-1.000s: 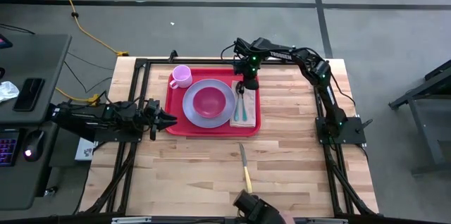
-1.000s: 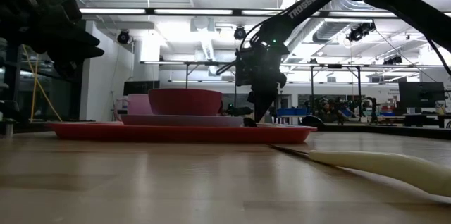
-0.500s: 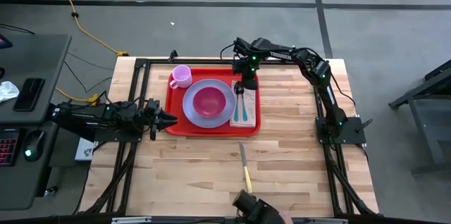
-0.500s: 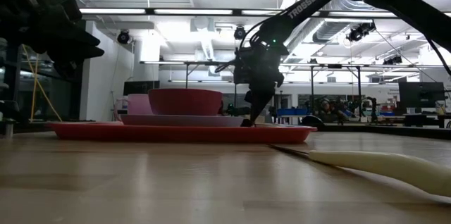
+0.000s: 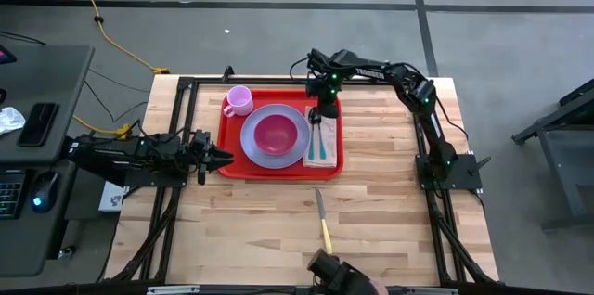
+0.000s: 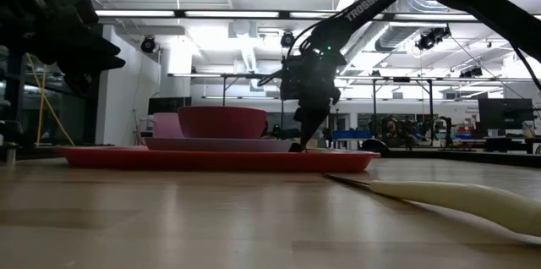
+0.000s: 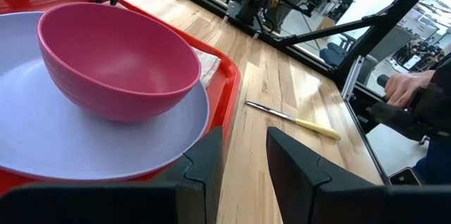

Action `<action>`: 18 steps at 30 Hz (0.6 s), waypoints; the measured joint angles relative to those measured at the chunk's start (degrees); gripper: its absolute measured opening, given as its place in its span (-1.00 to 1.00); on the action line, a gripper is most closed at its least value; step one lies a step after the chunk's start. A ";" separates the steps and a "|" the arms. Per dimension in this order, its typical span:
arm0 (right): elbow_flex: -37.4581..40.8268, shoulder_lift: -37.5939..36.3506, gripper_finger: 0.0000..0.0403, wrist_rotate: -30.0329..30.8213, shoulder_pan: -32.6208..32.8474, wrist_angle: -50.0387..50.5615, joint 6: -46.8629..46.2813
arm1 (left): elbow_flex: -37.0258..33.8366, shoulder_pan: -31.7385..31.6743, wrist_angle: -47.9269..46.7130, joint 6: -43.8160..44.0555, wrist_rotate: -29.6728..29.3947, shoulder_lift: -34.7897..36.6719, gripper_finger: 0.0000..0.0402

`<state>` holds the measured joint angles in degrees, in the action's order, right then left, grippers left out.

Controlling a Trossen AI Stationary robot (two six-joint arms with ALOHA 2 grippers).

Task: Set up tray
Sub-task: Put the blue spoon on the white table napkin to the left of the blue fork

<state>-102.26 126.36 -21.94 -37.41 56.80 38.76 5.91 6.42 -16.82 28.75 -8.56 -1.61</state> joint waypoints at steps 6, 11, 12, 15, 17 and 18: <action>0.00 -1.68 -0.61 0.80 -0.02 -0.04 -0.23 | 0.00 -0.01 0.00 0.01 -0.06 -0.02 -0.30; 0.00 -3.16 -0.61 2.06 -0.04 2.90 -2.12 | -0.04 0.00 0.28 0.03 -0.22 -0.02 -0.30; -0.02 -3.43 -0.61 1.67 -0.07 3.87 -3.27 | -0.04 -0.02 0.31 0.07 -0.22 -0.02 -0.30; -0.01 -3.48 -0.61 0.42 0.23 7.96 -6.11 | -0.04 -0.02 0.31 0.07 -0.22 0.00 -0.30; 1.12 -3.47 -0.61 -0.87 1.14 8.01 -7.60 | -0.04 -0.01 0.31 0.07 -0.20 -0.01 -0.30; 1.91 -3.47 -0.61 -1.49 1.77 7.96 -8.12 | -0.04 0.00 0.31 0.07 -0.20 -0.02 -0.30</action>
<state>-100.35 122.89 -23.42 -35.64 64.76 30.65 5.87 6.41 -16.51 28.82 -8.75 -1.63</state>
